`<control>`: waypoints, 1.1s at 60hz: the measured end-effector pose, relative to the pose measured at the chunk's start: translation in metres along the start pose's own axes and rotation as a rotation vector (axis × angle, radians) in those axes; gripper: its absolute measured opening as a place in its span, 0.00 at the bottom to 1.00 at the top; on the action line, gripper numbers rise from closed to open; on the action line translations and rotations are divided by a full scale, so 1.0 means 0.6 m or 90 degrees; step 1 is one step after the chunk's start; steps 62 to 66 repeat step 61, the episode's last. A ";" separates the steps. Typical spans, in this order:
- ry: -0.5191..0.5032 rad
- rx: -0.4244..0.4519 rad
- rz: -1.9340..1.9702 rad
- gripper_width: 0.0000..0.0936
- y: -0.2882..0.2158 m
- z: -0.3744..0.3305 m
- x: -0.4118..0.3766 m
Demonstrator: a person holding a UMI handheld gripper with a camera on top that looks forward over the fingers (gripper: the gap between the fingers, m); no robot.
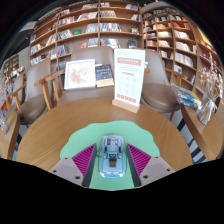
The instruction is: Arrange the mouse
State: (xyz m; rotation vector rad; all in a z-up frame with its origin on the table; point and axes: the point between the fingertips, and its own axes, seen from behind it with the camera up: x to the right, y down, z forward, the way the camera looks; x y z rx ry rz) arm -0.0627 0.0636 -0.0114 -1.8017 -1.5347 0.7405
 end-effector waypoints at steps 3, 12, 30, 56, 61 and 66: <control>-0.002 0.004 0.007 0.82 -0.004 -0.007 0.000; 0.014 0.035 -0.002 0.91 -0.023 -0.085 0.004; -0.001 0.084 -0.036 0.91 0.060 -0.396 -0.026; -0.040 0.083 -0.086 0.91 0.206 -0.557 -0.044; -0.028 0.085 -0.093 0.91 0.209 -0.567 -0.036; -0.028 0.085 -0.093 0.91 0.209 -0.567 -0.036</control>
